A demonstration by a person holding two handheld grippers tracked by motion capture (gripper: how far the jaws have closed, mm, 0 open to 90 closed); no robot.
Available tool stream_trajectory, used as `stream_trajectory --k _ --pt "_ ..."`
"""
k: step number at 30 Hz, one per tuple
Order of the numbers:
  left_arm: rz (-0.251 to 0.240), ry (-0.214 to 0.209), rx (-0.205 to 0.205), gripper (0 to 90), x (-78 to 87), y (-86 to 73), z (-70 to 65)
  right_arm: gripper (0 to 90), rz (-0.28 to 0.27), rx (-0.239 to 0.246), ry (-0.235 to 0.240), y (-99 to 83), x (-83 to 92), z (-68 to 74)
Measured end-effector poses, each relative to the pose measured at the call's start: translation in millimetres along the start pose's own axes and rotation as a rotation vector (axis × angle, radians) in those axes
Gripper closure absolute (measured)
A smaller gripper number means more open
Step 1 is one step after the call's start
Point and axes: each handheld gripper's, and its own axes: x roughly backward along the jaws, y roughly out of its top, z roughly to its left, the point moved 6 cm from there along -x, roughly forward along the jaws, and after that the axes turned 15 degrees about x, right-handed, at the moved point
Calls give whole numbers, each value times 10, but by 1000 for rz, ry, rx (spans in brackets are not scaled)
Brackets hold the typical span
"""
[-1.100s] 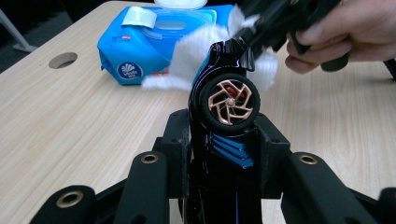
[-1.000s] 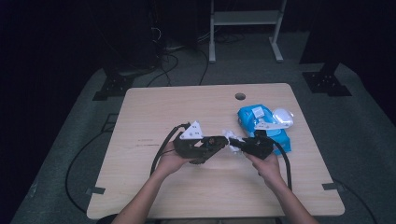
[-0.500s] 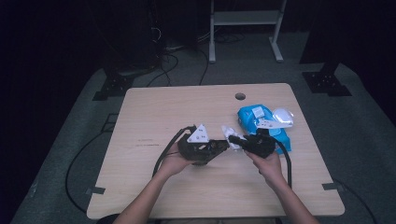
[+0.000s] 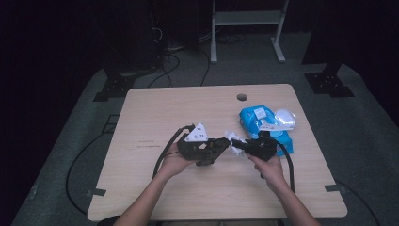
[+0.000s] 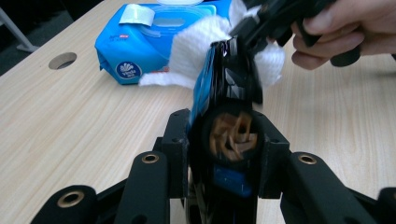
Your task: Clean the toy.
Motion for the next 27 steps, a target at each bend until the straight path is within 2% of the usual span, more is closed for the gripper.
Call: stream_trajectory --k 1,6,8,12,17,27 --pt "-12 -12 8 637 -8 9 -9 822 -9 22 -15 53 26 19" --pt "-25 -28 14 641 -20 32 -34 823 -32 27 -10 123 63 54" --pt "-31 -30 16 641 -27 28 -34 823 -33 48 -21 157 68 82" --pt "-16 -29 16 641 -33 1 -29 825 -26 50 -24 157 57 96" --pt "-37 -36 37 641 35 -57 -3 825 -16 65 -12 172 -2 144" --pt "-3 -23 40 631 249 -222 22 825 11 139 34 277 -235 384"
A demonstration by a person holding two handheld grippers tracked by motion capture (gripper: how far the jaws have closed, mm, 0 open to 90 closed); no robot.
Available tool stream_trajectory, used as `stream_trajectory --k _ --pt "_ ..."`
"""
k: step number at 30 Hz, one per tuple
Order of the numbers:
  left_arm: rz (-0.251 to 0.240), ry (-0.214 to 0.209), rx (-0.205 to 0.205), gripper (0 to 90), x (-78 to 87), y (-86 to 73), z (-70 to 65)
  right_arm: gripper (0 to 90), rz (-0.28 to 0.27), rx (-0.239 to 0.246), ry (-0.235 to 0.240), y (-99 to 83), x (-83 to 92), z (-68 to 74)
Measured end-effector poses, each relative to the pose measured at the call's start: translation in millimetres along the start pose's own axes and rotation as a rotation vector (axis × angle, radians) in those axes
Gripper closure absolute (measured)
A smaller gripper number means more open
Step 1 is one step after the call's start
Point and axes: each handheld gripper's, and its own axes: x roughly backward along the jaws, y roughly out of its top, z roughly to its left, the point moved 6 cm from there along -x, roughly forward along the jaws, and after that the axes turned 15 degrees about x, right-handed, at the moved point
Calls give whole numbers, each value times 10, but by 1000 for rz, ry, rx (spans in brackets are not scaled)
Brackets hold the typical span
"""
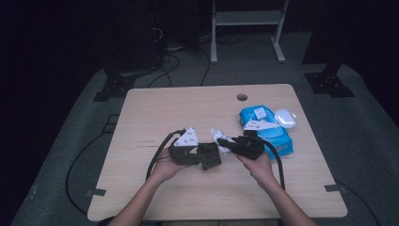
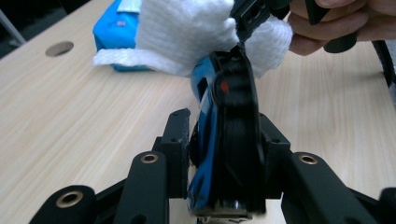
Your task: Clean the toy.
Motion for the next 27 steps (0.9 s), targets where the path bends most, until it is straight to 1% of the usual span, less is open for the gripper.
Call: stream_trajectory --k 2,5,6,7,9,10,11,12,14,15,16,18,19,21,23,24,25,27 --pt "11 1 2 630 41 -43 5 824 13 21 13 31 -77 60" --pt "32 44 -16 626 74 -148 22 824 47 66 28 44 -230 183" --pt "28 52 -16 626 83 -182 31 824 57 75 36 37 -285 217" --pt "27 53 -6 627 99 -219 50 824 67 85 40 26 -332 243" --pt "32 54 14 627 111 -262 91 823 83 86 48 0 -413 266" --pt "49 64 25 627 96 -298 129 823 96 94 40 -12 -441 260" --pt "65 79 23 629 80 -330 152 823 127 117 22 -46 -482 237" --pt "89 89 19 633 53 -377 180 823 144 123 15 -72 -505 216" --pt "109 91 35 647 -14 -470 221 823 180 124 -6 -145 -552 149" --pt "118 87 40 647 -35 -503 244 823 189 121 -13 -180 -563 115" --pt "121 85 44 647 -49 -515 260 823 199 116 -17 -213 -573 89" --pt "126 85 42 647 -54 -508 274 822 227 137 -36 -277 -588 61" --pt "132 89 34 646 -63 -511 277 822 227 138 -38 -300 -590 58" --pt "127 84 43 646 -70 -507 282 822 226 144 -51 -307 -574 33" --pt "125 84 45 646 -69 -510 284 822 239 171 -80 -305 -540 -9" --pt "126 86 44 646 -67 -510 280 822 242 178 -94 -306 -517 -36" --pt "132 90 32 646 -64 -511 278 822 243 176 -108 -306 -487 -67" --pt "133 94 29 645 -69 -509 265 822 246 174 -141 -315 -423 -138"
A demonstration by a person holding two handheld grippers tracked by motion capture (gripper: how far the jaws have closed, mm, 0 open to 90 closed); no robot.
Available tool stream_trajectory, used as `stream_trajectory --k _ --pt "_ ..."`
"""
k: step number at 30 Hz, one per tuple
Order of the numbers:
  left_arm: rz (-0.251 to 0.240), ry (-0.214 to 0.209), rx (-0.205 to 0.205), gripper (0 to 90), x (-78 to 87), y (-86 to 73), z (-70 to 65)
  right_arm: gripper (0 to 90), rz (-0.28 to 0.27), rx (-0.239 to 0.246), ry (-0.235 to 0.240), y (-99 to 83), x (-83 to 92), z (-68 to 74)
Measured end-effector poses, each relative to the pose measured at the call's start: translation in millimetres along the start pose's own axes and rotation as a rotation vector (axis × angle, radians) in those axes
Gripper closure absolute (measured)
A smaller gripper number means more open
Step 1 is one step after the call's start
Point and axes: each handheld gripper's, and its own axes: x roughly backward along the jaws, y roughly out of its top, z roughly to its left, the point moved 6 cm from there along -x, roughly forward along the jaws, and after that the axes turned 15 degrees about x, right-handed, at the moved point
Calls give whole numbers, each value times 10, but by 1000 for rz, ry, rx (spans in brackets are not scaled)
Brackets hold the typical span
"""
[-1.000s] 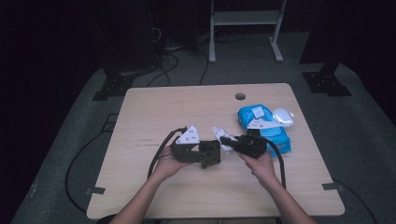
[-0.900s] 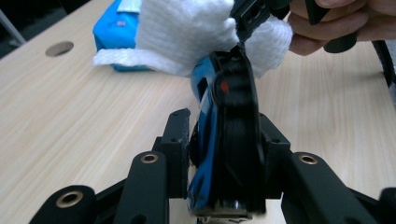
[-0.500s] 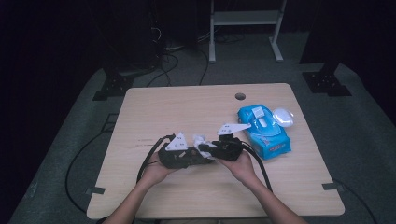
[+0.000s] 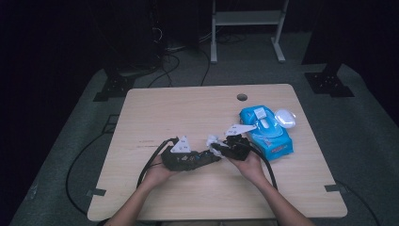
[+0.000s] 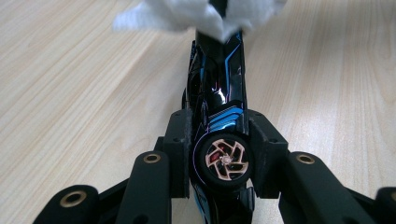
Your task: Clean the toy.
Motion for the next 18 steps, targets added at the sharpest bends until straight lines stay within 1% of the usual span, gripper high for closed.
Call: stream_trajectory --k 2,3,4,7,9,11,12,13,14,16,18 --pt "7 0 6 640 -7 10 0 822 -7 -16 -3 -22 33 -36" --pt "15 -5 17 635 -19 20 4 821 -3 -10 -8 -24 38 -38" --pt "16 -10 24 624 -32 32 4 821 -3 -7 -5 -17 30 -22" --pt "31 -1 32 573 -81 84 10 821 -7 8 20 15 -20 60" --pt "49 0 24 574 -110 101 4 820 -12 21 46 43 -54 136" --pt "53 4 17 582 -115 102 1 819 -7 43 44 52 -63 171" --pt "53 8 8 588 -107 100 4 820 -7 46 43 48 -59 163" --pt "54 1 9 615 -96 97 7 820 -2 44 34 37 -43 138" --pt "56 -2 12 620 -84 88 11 820 -3 44 20 24 -21 101" --pt "55 -6 19 624 -64 74 31 820 1 29 0 -14 27 13" --pt "53 -5 19 633 -54 75 45 820 -5 1 2 -48 69 -43"
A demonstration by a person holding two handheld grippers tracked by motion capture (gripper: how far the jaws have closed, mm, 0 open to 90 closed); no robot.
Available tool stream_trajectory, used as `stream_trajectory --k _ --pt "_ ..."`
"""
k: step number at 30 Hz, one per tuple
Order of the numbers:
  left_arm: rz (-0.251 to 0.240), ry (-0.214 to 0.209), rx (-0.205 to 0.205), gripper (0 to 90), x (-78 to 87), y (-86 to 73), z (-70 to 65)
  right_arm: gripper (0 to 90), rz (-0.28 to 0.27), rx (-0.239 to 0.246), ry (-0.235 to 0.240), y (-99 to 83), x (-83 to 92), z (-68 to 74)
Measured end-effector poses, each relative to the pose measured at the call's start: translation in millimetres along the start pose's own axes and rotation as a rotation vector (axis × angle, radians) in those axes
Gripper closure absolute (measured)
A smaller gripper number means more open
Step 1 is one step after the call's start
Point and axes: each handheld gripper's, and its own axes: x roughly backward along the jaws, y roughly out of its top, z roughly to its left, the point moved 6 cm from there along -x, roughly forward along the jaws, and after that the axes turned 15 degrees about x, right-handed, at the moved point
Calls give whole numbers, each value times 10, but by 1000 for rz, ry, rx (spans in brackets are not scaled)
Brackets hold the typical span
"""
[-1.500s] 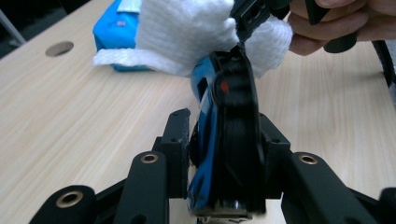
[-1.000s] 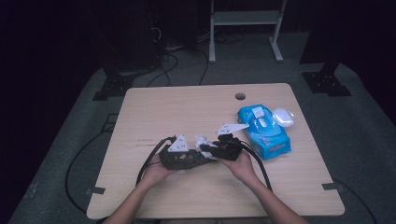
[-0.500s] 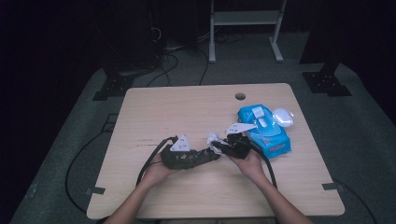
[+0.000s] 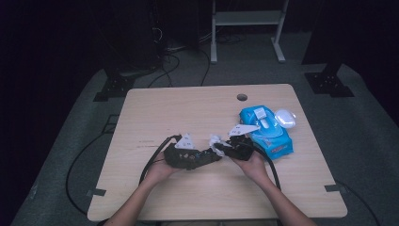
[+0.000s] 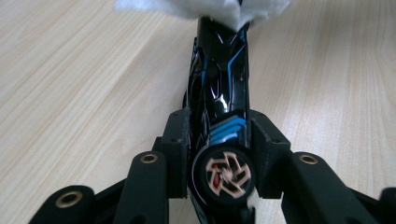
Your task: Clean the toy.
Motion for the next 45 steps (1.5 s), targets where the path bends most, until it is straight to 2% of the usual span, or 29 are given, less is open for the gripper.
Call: stream_trajectory --k 4,9,10,11,14,15,17,21,23,26,29,33,36,39,42,44,45 --pt "10 6 6 620 -30 39 -9 817 5 19 4 4 17 22" --pt "21 13 4 570 -78 77 -15 778 16 37 6 8 13 40" --pt "26 6 14 570 -101 92 -19 756 19 38 2 5 18 34" --pt "30 8 18 530 -126 110 -25 735 12 28 3 5 29 20" --pt "37 11 14 489 -160 156 -31 713 4 22 -3 13 43 4" --pt "40 13 15 471 -170 169 -32 717 3 20 -8 11 51 -3" --pt "50 27 37 375 -204 209 -30 771 -3 15 0 7 57 -15" --pt "53 15 21 434 -235 262 -50 808 8 22 -12 -26 74 -36" --pt "55 15 3 543 -242 265 -64 811 8 11 -19 -57 99 -66" --pt "64 13 -1 556 -242 270 -62 811 17 3 -36 -122 129 -113" --pt "79 18 10 526 -259 291 -58 811 29 -10 -42 -196 160 -149" --pt "93 47 27 392 -347 334 -58 811 25 -32 -40 -238 199 -180" --pt "106 39 26 393 -406 350 -88 811 16 -50 -38 -250 208 -205" --pt "164 55 9 400 -468 347 -101 811 12 -75 -26 -275 198 -222" --pt "182 49 -5 461 -489 369 -126 811 15 -89 -7 -300 168 -217" --pt "176 65 -41 560 -475 397 -139 811 7 -96 2 -296 161 -214" --pt "179 62 -49 575 -473 399 -145 811 4 -99 2 -289 161 -211"
